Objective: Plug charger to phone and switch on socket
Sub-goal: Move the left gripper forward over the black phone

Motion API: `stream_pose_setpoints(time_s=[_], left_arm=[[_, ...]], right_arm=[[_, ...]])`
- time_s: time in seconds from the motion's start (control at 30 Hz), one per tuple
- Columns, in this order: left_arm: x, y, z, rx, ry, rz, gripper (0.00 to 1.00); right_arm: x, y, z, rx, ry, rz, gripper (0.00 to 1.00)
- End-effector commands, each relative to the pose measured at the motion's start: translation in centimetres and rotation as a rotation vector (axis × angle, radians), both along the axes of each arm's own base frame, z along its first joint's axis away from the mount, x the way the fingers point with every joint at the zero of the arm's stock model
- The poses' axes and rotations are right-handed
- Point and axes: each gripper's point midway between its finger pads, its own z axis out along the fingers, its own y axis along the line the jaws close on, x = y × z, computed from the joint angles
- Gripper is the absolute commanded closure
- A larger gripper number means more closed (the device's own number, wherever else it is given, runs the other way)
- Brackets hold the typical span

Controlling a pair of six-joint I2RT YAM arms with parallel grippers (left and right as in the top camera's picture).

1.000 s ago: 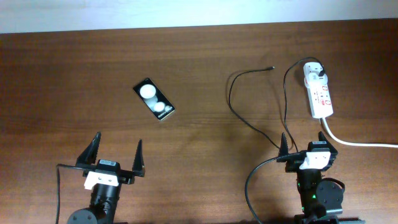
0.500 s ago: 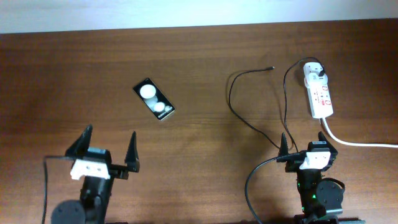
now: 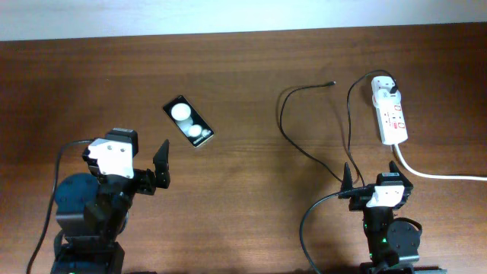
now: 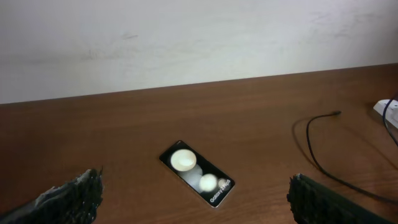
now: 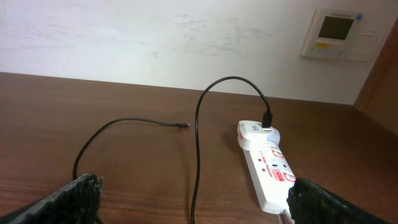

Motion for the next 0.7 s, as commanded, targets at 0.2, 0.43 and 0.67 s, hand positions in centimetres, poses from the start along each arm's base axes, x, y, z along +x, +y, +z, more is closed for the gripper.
stream_pose_setpoints(time_s=[0.2,0.43,0.67], left_arm=[[-0.7,-2.0,1.1,-0.045,-0.018,-0.113,0.01],[-0.1,-1.9,1.9,-0.107,-0.035,-0.091,0.01],[4.7,-1.8,2.3,-0.154,0.070,-0.065,0.01]], right_arm=[[0.0,0.1,-0.4,-0.006,0.009,0.005,0.01],[0.0,0.1,-0.4,-0.006,0.009,0.005,0.01],[0.0,0.1,-0.4,-0.006,0.009,0.005,0.01]])
